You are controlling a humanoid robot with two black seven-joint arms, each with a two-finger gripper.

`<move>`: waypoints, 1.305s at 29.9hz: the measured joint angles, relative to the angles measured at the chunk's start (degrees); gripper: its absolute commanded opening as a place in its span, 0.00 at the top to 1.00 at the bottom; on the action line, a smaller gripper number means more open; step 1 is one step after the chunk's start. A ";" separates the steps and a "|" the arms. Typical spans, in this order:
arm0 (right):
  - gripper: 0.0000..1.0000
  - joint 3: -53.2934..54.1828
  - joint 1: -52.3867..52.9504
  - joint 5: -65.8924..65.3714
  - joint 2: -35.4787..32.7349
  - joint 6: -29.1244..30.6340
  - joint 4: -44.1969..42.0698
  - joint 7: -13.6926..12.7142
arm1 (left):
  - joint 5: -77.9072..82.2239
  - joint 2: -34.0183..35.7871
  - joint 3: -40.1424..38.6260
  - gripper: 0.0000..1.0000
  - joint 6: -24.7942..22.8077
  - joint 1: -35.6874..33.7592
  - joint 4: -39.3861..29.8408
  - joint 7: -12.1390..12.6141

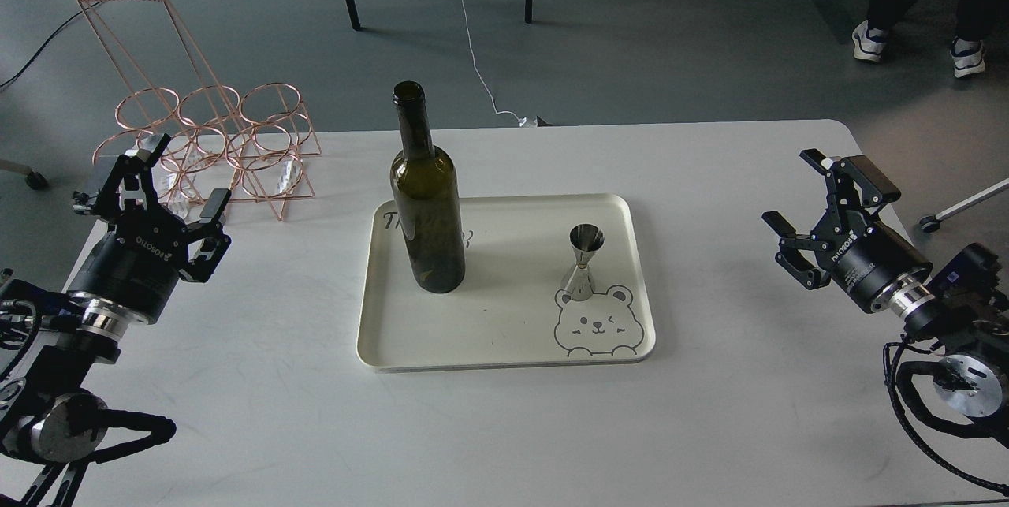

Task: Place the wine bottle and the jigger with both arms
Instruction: 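Move the right gripper inward toward the metal jigger on the tray, then close the right gripper around the metal jigger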

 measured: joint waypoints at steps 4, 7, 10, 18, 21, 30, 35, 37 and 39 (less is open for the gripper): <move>0.01 0.00 -0.02 -0.01 0.10 -0.11 0.15 0.00 | 0.00 -0.07 0.03 0.02 -0.03 0.30 -0.22 -0.07; 0.01 0.04 -0.02 -1.33 -0.46 -0.19 1.51 0.00 | -0.34 -0.07 0.11 0.02 -0.25 0.47 -0.01 -0.02; 0.01 0.12 0.32 -8.87 -1.51 -1.07 3.53 0.00 | -2.15 0.27 0.14 0.02 -0.73 0.51 0.07 0.31; 0.01 0.23 1.61 -46.86 -3.41 -7.90 5.60 0.00 | -5.40 0.99 0.10 0.02 -1.07 -0.21 -0.02 -0.13; 0.01 0.21 2.30 -63.61 -3.39 -11.87 5.97 0.00 | -5.43 1.31 -0.01 0.02 -1.07 -0.24 -0.21 -0.42; 0.01 -2.42 2.42 -102.78 0.60 -28.45 4.46 0.02 | -5.54 1.51 -0.05 0.02 -0.97 -0.19 -0.27 -0.57; 0.01 -2.75 3.01 -111.96 7.89 -36.44 -1.14 0.02 | -5.54 1.39 -0.13 0.02 -0.97 -0.25 -0.34 -0.60; 0.01 -2.78 3.82 -112.65 11.05 -38.52 -3.88 0.00 | -5.54 1.39 -0.20 0.02 -0.98 -0.26 -0.42 -0.60; 0.02 -2.85 4.67 -112.82 13.44 -39.38 -6.30 0.01 | -5.54 1.38 -0.26 0.02 -1.00 -0.26 -0.49 -0.60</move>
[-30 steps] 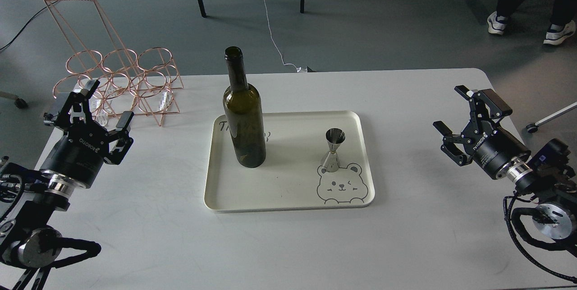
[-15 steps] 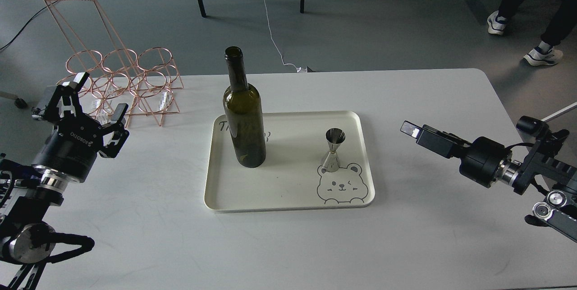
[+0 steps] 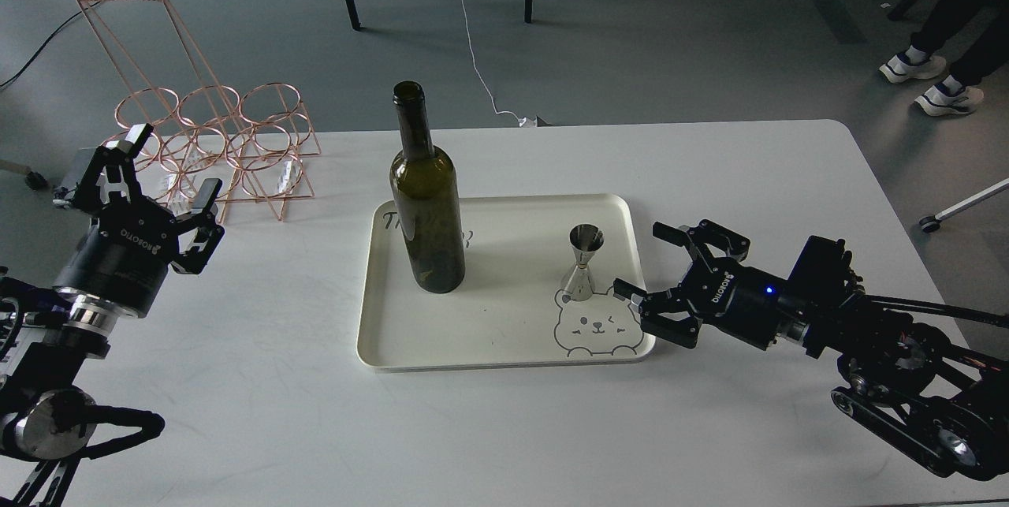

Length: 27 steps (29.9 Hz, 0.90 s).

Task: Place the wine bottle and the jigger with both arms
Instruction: 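Close the right gripper around the metal jigger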

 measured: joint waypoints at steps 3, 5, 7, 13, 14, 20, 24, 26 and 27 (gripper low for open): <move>0.03 -0.13 0.89 -0.05 3.20 -0.32 -3.37 -0.01 | 0.00 0.01 -0.15 0.02 -0.02 -0.01 -0.06 0.00; 0.04 -0.19 1.33 -0.05 5.09 -0.37 -5.27 -0.01 | 0.00 0.05 -0.25 0.02 -0.03 -0.07 -0.07 0.01; 0.05 -0.31 1.63 -0.06 6.73 -0.38 -7.00 -0.02 | 0.00 0.08 -0.30 0.02 -0.03 -0.14 -0.08 0.02; 0.08 -2.69 2.86 -0.06 11.21 -0.38 -12.29 -0.02 | 0.00 0.09 -0.31 0.02 -0.03 -0.18 -0.09 0.04; 0.08 -2.86 3.07 -0.06 12.15 -0.38 -13.50 -0.01 | 0.00 0.09 -0.31 0.02 -0.03 -0.18 -0.09 0.03; 0.28 -3.82 5.43 -0.06 16.22 -0.38 -18.94 -0.02 | 0.00 0.05 -0.31 0.02 -0.03 -0.18 -0.12 -0.63; 0.50 -4.90 6.55 -0.06 17.15 -0.38 -20.39 -0.01 | 0.00 0.01 -0.31 0.02 -0.03 -0.18 -0.13 -0.79; 0.64 -5.07 6.69 -0.06 17.21 -0.37 -20.53 -0.01 | 0.00 0.00 -0.31 0.02 -0.03 -0.18 -0.13 -0.80; 0.66 -5.11 6.70 -0.06 17.21 -0.37 -20.56 -0.01 | 0.00 0.00 -0.31 0.02 -0.03 -0.18 -0.13 -0.81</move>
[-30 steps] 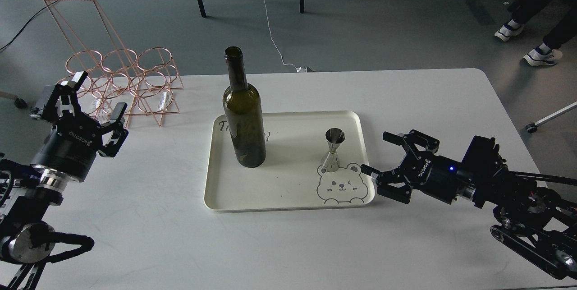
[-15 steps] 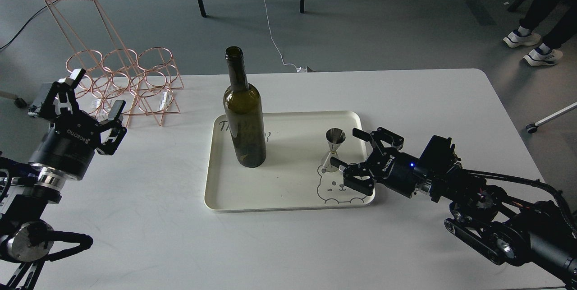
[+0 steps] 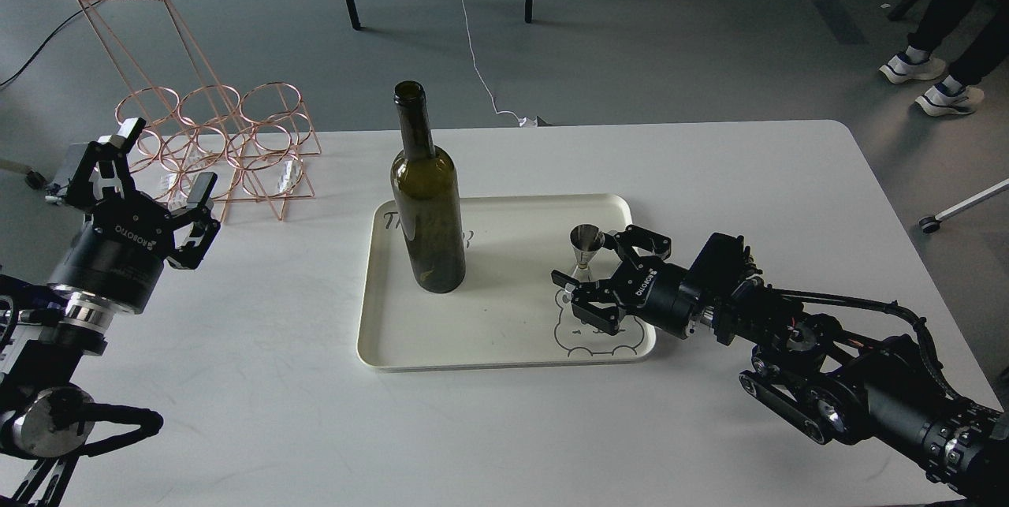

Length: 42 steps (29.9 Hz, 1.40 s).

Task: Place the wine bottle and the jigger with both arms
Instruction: 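Close the right gripper around the metal jigger, then lift the jigger with the right gripper and carry it off the tray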

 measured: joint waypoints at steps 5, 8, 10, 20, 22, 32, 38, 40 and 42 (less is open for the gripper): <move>0.73 -0.02 0.16 0.00 0.00 0.01 0.16 0.00 | 0.00 0.18 0.00 0.02 0.00 0.00 0.00 -0.03; 0.80 0.01 0.18 0.00 -0.11 0.01 0.74 0.01 | 0.00 0.24 0.00 0.02 -0.01 -0.16 0.00 -0.04; 0.85 0.06 0.10 0.00 -0.54 0.01 1.32 0.01 | 0.00 0.25 0.03 0.02 -0.26 -0.37 0.00 -0.04; 0.84 4.67 -0.11 0.01 -6.56 0.01 9.52 0.01 | -0.01 0.30 0.15 0.02 -1.04 -1.56 0.00 -0.04; 0.84 6.73 -0.04 0.01 -8.01 0.01 11.12 0.02 | -0.06 0.28 0.18 0.02 -1.05 -1.70 0.00 -0.04; 0.84 10.18 -2.10 4.21 -18.46 0.01 11.83 0.01 | -0.09 0.27 0.31 0.02 -1.06 -1.93 -0.10 -0.01; 0.84 9.96 -4.47 11.47 -21.31 0.01 7.26 0.00 | -0.12 0.26 0.71 0.02 -1.06 -1.94 -0.43 0.02; 0.84 9.83 -5.10 12.65 -21.46 0.01 5.91 0.00 | -0.12 0.23 0.75 0.02 -1.06 -1.94 -0.45 0.04; 0.84 9.70 -5.56 13.39 -21.46 0.01 4.62 0.01 | -0.12 0.19 0.77 0.02 -1.06 -1.94 -0.50 0.06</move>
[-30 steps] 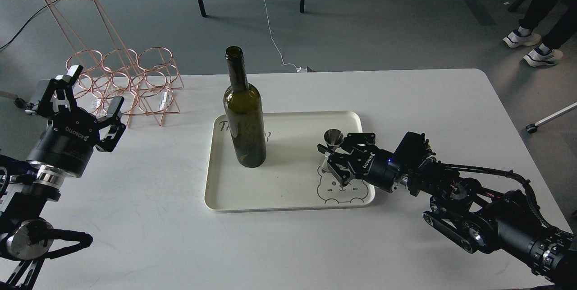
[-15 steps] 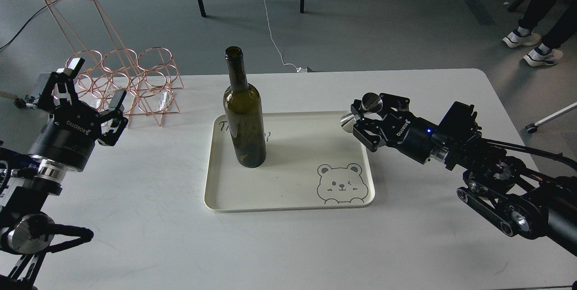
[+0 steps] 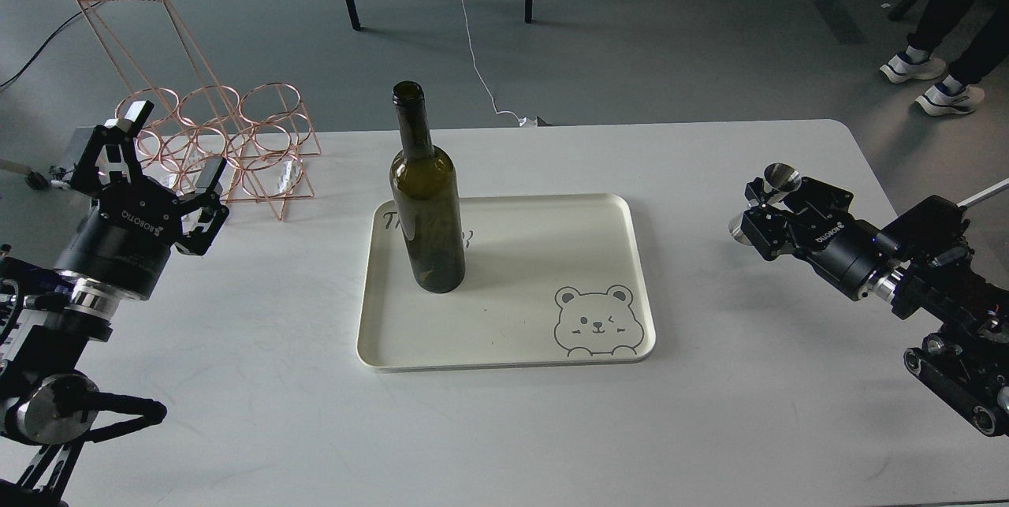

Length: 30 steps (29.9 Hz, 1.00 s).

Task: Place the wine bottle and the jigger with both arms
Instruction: 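Lift the jigger with the right gripper and carry it off the tray, then lower the jigger onto the table beside the tray and release it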

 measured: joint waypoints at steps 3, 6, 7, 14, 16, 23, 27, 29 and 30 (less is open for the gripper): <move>0.83 -0.06 -0.59 0.95 0.33 0.00 -1.59 0.00 | 0.01 0.00 0.02 0.02 -0.01 0.00 -0.20 0.01; 0.82 -0.09 -1.14 1.91 0.62 0.00 -2.74 0.00 | 0.03 0.03 0.03 0.02 -0.04 0.00 -0.28 0.07; 0.82 -0.11 -1.23 2.19 0.75 0.00 -3.14 -0.01 | 0.04 0.06 0.03 0.02 -0.06 0.00 -0.29 0.09; 0.81 -0.26 -1.41 3.10 3.61 0.00 -5.93 0.00 | 0.04 0.16 0.03 0.02 -0.08 0.00 -0.43 0.10; 0.81 -0.25 -1.42 3.16 4.11 0.00 -6.03 -0.01 | 0.04 0.16 0.03 0.02 -0.08 0.00 -0.55 0.10; 0.79 -2.88 -1.41 3.49 5.15 0.00 -6.12 -0.01 | 0.11 0.20 0.03 0.02 -0.08 0.03 -0.72 0.10; 0.78 -4.14 -1.36 4.59 5.17 0.00 -6.12 -0.01 | 0.12 0.23 0.03 0.02 -0.08 0.05 -0.73 0.10; 0.76 -4.61 -1.30 5.18 5.17 0.00 -6.10 -0.01 | 0.12 0.23 0.03 0.02 -0.08 0.08 -0.73 0.10; 0.73 -4.80 -1.27 5.38 5.18 0.00 -6.08 -0.01 | 0.14 0.22 0.03 0.02 -0.08 0.09 -0.73 0.10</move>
